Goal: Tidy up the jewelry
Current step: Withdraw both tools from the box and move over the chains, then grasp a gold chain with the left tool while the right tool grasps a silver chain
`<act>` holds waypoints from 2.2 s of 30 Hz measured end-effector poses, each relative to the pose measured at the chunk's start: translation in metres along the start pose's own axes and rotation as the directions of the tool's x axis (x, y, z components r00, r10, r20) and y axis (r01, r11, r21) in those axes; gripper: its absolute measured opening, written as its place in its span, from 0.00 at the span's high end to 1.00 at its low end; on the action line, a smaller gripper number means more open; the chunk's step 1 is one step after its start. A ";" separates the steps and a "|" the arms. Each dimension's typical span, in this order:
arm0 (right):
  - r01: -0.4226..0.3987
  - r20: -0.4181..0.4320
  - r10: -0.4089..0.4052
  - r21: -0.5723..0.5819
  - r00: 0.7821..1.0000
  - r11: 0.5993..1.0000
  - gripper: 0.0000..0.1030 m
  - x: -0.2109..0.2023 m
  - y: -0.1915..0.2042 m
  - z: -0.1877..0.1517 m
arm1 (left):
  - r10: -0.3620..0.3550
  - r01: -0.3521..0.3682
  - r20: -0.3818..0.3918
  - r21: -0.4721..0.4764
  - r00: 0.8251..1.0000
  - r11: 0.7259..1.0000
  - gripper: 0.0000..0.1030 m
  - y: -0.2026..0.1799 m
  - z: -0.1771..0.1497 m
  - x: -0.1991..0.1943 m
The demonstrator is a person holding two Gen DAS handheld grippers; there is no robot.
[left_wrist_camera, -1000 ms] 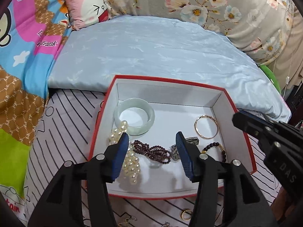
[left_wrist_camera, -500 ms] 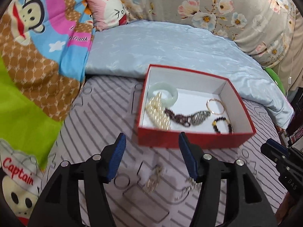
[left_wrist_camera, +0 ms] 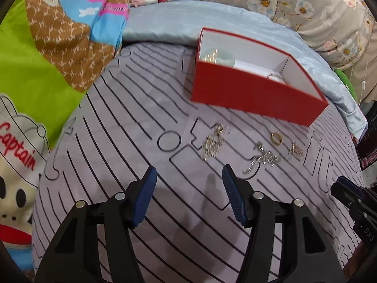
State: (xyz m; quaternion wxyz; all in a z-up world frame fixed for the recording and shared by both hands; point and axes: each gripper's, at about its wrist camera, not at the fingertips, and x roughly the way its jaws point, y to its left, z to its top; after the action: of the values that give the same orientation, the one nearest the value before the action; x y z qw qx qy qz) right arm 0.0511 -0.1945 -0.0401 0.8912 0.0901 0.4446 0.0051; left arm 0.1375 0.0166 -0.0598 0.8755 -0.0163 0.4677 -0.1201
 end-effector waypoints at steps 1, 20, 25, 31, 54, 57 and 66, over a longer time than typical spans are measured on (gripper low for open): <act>-0.002 -0.004 0.002 0.000 1.000 1.000 0.73 0.001 0.001 -0.001 | -0.004 0.004 -0.003 -0.001 1.000 1.000 0.46 0.000 -0.001 0.003; 0.000 -0.015 0.000 -0.030 1.000 1.000 0.63 0.029 0.009 0.016 | -0.004 0.000 0.033 0.113 0.999 0.994 0.77 -0.034 0.023 0.037; 0.002 -0.017 -0.003 -0.044 1.000 0.999 0.63 0.044 0.011 0.028 | -0.031 0.029 0.022 0.094 0.999 0.995 0.87 -0.032 0.025 0.036; 0.011 -0.030 -0.013 -0.060 0.999 0.998 0.63 0.060 0.012 0.036 | -0.047 0.045 0.023 0.076 0.999 0.996 0.87 -0.028 0.025 0.030; 0.021 -0.032 -0.023 -0.070 0.999 0.997 0.96 0.067 0.008 0.040 | -0.078 0.077 0.028 0.035 0.997 0.996 0.87 -0.018 0.021 0.010; 0.016 -0.017 -0.017 -0.059 1.000 0.998 0.96 0.059 0.006 0.041 | -0.077 0.076 0.029 0.032 0.997 0.997 0.87 -0.017 0.019 0.008; 0.007 0.041 -0.005 -0.042 0.999 0.999 0.96 0.022 0.002 0.044 | -0.093 0.091 0.041 0.037 0.995 0.995 0.87 -0.019 0.016 -0.008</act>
State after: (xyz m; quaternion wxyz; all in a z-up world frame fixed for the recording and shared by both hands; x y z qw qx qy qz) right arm 0.0994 -0.1976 -0.0307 0.9018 0.0702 0.4263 0.0099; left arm 0.1430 -0.0016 -0.0417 0.8790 -0.0248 0.4454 -0.1682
